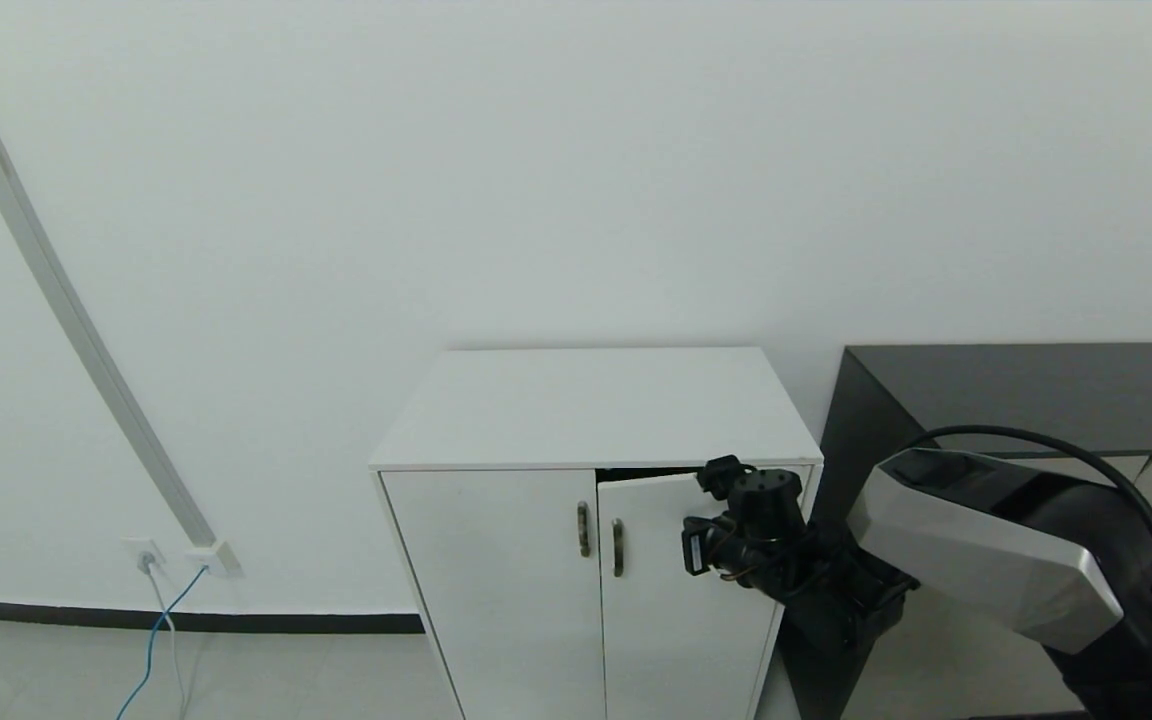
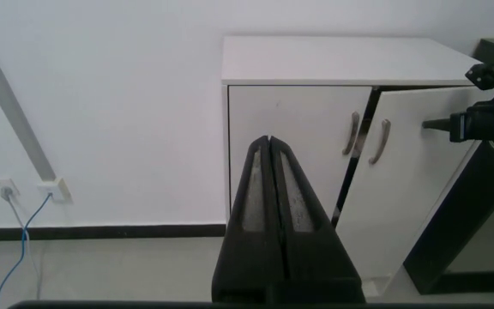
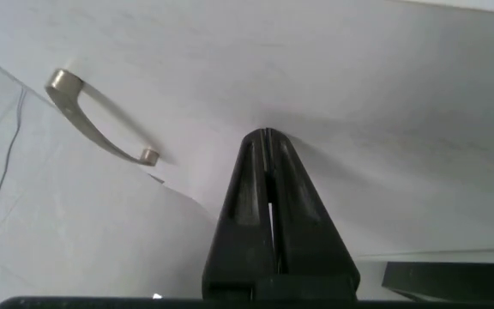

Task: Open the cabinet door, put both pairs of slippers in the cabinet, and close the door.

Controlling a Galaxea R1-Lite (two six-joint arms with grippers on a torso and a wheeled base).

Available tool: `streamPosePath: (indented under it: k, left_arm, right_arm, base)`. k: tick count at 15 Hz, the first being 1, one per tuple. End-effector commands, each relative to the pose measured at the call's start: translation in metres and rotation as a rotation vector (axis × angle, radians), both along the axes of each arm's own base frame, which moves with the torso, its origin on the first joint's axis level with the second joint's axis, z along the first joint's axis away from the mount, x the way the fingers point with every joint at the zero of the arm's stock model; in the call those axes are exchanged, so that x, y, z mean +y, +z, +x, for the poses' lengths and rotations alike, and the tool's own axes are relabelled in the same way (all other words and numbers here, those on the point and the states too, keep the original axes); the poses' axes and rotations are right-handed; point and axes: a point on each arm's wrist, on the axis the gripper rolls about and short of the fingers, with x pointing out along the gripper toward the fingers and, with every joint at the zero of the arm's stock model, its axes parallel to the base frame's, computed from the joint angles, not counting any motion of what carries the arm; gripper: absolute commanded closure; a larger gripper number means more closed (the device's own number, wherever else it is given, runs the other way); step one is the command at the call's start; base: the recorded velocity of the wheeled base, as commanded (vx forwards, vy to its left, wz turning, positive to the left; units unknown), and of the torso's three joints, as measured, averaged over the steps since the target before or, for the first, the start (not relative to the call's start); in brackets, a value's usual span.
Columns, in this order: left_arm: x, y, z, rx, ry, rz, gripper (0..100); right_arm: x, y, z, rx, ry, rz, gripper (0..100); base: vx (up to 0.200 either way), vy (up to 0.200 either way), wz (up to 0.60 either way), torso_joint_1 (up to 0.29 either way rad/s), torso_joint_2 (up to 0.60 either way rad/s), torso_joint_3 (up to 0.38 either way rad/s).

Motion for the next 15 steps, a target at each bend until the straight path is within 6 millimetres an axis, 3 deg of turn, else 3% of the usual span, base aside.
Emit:
streamPosePath:
  k: [1, 8, 15]
  left_arm:
    - [0.0, 0.0, 0.0, 0.0, 0.001, -0.001, 100]
    - [0.0, 0.0, 0.0, 0.0, 0.001, -0.001, 100]
    - [0.0, 0.0, 0.0, 0.0, 0.001, -0.001, 100]
  right_arm:
    - [-0.002, -0.004, 0.006, 0.002, -0.01, -0.002, 100]
    - [-0.006, -0.007, 0.018, -0.001, -0.03, -0.004, 100]
    - [-0.008, -0.004, 0.018, -0.003, -0.034, -0.001, 100]
  base:
    - [0.0, 0.0, 0.0, 0.0, 0.0, 0.0]
    - [0.0, 0.0, 0.0, 0.0, 0.0, 0.0]
    - [0.0, 0.0, 0.0, 0.0, 0.0, 0.0]
